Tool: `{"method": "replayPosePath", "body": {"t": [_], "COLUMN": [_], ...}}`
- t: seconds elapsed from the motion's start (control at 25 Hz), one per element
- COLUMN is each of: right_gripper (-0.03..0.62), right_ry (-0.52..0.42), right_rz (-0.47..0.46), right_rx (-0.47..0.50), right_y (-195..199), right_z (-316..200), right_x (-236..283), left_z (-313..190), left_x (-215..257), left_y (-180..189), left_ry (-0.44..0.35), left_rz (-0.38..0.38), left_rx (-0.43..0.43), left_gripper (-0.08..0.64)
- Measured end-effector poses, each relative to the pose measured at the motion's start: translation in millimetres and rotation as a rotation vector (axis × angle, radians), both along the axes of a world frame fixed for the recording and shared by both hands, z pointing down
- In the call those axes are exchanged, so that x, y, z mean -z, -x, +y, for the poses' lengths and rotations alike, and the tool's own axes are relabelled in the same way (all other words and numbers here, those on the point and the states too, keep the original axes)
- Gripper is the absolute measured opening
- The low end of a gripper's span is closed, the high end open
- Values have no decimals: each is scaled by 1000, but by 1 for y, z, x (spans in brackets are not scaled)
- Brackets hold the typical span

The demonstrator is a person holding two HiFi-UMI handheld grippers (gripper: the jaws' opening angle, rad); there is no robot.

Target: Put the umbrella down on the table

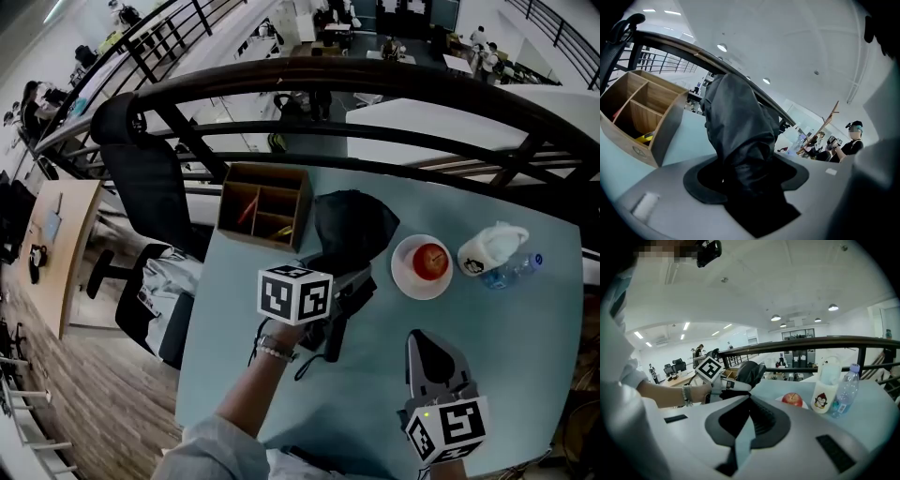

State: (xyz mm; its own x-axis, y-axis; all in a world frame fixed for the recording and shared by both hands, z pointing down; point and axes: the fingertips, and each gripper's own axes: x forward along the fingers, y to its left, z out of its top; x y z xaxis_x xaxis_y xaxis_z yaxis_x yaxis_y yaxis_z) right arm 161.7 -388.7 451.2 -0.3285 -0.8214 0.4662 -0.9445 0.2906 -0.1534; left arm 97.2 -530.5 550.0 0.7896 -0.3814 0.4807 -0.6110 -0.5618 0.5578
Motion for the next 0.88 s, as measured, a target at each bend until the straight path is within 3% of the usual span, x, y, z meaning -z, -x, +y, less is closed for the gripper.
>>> {"method": "replayPosePath", "body": {"t": [0.56,0.88], "right_gripper": [-2,-2], "right_ry": [42,58], "right_rz": [-2,-13], "right_rx": [-25,-29], "right_y": [-11,-12], "right_z": [-8,-10], "right_x": [-20,-27], "left_z": [-22,-27], "left_x": [-52,-78], "left_y": [-15,-10], "left_ry": [71,170], "left_rz": [-104,-136], "left_rx": [-10,39], "left_gripper": [288,290]}}
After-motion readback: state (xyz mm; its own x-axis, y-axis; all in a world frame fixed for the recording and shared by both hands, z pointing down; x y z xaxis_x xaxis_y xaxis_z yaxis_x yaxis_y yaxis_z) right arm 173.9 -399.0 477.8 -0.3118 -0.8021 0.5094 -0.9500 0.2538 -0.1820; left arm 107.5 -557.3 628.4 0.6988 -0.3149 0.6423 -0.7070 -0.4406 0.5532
